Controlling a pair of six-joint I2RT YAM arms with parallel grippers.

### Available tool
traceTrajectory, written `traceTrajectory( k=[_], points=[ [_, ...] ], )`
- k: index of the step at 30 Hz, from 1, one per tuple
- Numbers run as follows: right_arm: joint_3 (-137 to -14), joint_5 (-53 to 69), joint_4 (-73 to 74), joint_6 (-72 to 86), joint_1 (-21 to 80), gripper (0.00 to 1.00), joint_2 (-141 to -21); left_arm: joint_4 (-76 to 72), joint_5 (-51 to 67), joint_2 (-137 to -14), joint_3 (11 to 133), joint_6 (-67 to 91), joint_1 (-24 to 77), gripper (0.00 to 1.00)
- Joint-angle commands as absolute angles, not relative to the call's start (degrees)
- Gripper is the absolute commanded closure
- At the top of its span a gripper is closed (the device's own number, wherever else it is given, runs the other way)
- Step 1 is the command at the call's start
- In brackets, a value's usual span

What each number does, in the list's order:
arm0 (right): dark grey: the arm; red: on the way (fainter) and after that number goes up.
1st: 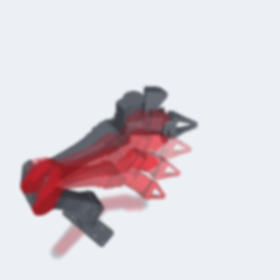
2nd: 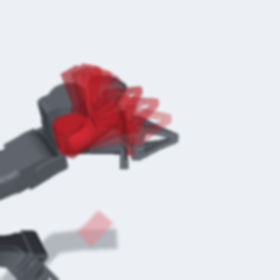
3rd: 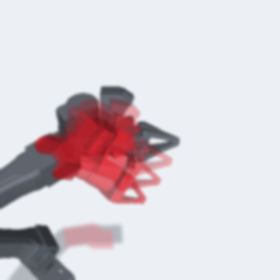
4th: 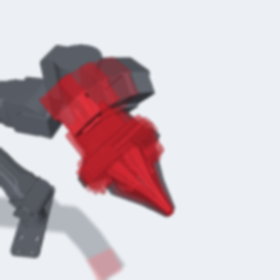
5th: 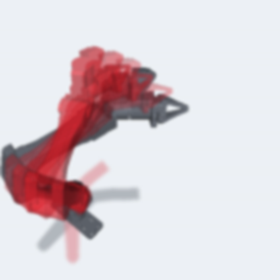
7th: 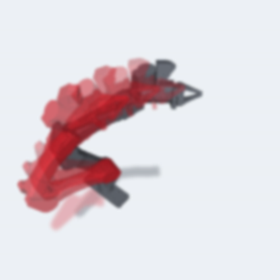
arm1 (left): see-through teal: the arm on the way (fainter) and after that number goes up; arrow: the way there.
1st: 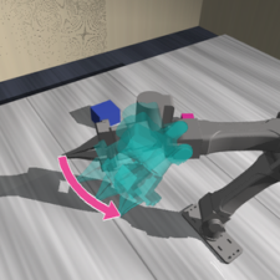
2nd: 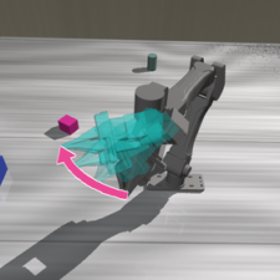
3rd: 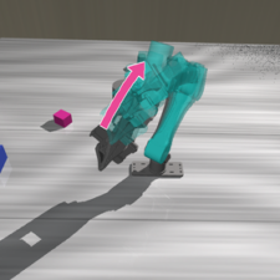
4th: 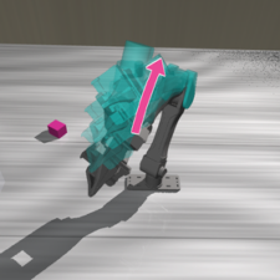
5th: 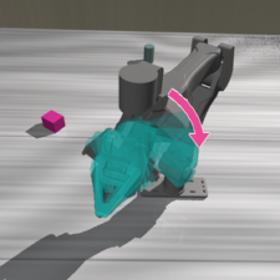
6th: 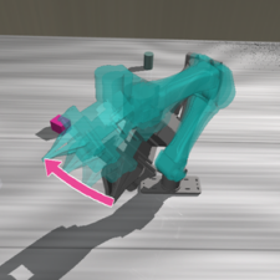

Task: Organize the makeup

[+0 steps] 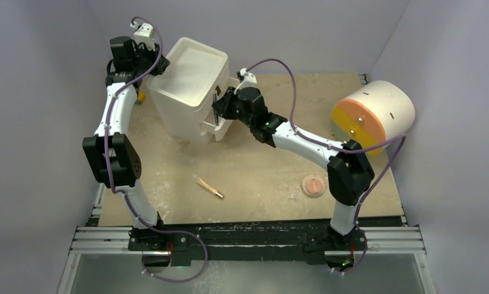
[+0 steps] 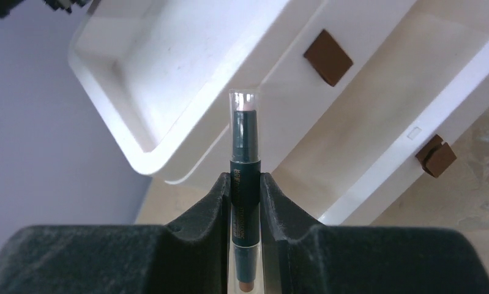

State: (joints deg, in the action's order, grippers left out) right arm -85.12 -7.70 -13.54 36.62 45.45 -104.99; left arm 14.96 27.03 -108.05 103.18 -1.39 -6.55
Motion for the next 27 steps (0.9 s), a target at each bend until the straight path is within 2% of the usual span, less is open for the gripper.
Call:
traceTrajectory(
  k=[1,9,19,27],
  points=[
    [-81.9,-10.2,-18.4,49.6,43.8,1.00,-101.7,25.7,27.2,-111.6,100.4,-1.9,-4.1,1.00],
    [-87.9,-23.5,-5.8,58.4,43.6,1.00,-104.3,25.7,27.2,-111.7,100.6,-1.6,-4.1,1.00],
    [-99.6,-23.4,-3.0,59.1,41.8,0.98,-113.4,26.1,27.2,-112.3,101.1,-1.7,-4.1,1.00],
    [-100.0,-22.8,-2.4,60.7,40.8,0.91,-116.1,26.1,27.0,-112.3,100.8,-1.7,-4.1,1.00]
  ],
)
